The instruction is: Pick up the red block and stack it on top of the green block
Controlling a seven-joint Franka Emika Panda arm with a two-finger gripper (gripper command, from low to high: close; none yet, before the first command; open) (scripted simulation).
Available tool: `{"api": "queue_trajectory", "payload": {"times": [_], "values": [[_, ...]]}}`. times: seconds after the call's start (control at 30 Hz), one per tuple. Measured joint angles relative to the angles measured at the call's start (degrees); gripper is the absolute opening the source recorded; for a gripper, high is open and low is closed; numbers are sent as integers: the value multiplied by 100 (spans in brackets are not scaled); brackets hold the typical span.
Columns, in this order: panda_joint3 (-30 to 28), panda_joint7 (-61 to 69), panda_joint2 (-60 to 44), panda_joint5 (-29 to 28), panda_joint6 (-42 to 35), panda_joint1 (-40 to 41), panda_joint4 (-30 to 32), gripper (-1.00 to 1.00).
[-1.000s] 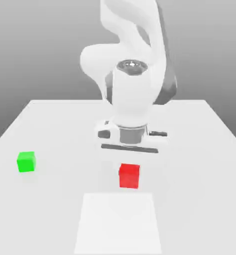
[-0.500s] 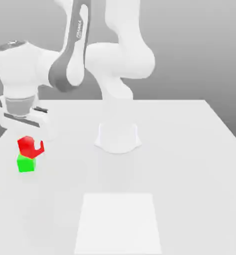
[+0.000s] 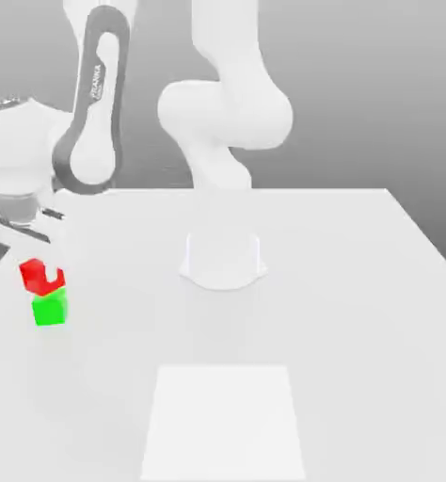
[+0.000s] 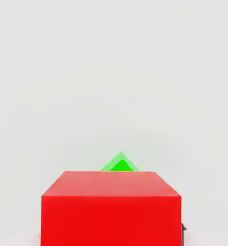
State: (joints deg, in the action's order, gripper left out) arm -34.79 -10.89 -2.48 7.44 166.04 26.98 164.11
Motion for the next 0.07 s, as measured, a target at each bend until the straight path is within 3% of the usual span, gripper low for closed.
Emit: {"api": "queue_trajectory", "payload": {"times": [0.03, 0.07], "values": [[95, 163, -111, 232, 84, 53, 0, 100], [95, 163, -111, 232, 84, 48, -1, 100]]}}
